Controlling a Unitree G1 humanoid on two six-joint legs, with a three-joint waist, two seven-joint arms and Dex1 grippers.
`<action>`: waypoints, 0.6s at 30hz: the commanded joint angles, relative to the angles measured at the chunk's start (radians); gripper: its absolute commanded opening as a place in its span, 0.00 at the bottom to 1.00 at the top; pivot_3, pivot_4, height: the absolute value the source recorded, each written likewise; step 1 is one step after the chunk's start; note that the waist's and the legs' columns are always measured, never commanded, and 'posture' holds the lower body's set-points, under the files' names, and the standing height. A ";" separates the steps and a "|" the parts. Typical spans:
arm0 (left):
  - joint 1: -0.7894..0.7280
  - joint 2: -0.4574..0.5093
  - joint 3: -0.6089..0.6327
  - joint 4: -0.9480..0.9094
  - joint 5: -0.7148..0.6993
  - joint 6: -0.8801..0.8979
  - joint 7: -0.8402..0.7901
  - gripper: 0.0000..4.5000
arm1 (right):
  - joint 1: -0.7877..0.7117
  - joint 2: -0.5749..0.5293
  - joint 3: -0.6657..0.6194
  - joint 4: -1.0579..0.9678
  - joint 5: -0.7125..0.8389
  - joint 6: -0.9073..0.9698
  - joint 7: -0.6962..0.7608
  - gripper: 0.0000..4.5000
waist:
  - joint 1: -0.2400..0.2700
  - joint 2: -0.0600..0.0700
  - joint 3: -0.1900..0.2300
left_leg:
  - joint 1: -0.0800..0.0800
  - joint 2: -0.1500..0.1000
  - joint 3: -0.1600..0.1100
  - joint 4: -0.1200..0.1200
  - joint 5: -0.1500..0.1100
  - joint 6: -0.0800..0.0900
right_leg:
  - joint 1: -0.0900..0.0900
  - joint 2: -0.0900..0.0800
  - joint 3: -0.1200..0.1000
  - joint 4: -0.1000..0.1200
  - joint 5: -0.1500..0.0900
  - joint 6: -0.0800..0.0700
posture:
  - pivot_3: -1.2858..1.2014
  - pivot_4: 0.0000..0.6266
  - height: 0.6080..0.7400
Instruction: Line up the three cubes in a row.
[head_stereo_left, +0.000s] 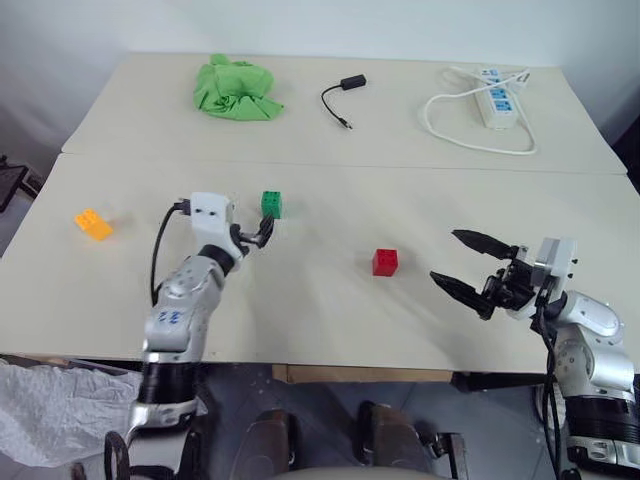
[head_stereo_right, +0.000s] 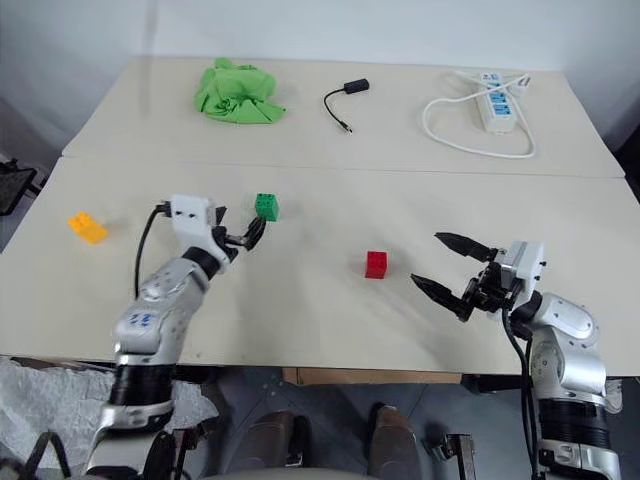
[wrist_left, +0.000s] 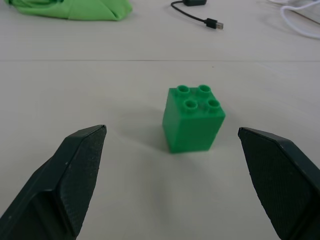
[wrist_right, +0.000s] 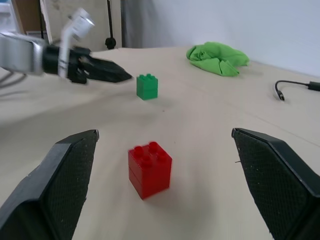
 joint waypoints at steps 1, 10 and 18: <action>-0.058 -0.034 -0.015 0.058 0.029 -0.043 0.008 1.00 | 0.013 0.007 -0.002 -0.057 0.014 0.001 -0.024 0.99 | 0.000 0.000 0.000 | 0.000 0.000 0.000 0.000 0.000 0.000 | 0.000 0.000 0.000 0.000 0.000 0.000 | 0.52 0.24 1.00; -0.149 -0.117 -0.021 0.205 0.078 -0.055 0.060 0.87 | 0.005 0.028 0.020 -0.066 0.013 -0.003 -0.053 1.00 | 0.000 -0.001 0.000 | 0.000 0.000 0.000 0.000 0.000 0.000 | 0.000 0.000 0.000 0.000 0.000 0.000 | 0.52 0.24 1.00; -0.117 -0.064 -0.034 0.198 0.092 -0.105 -0.035 0.34 | 0.015 0.037 0.014 -0.055 0.009 -0.027 -0.058 1.00 | 0.000 -0.001 0.000 | 0.000 0.000 0.000 0.000 0.000 0.000 | 0.000 0.000 0.000 0.000 0.000 0.000 | 0.52 0.24 1.00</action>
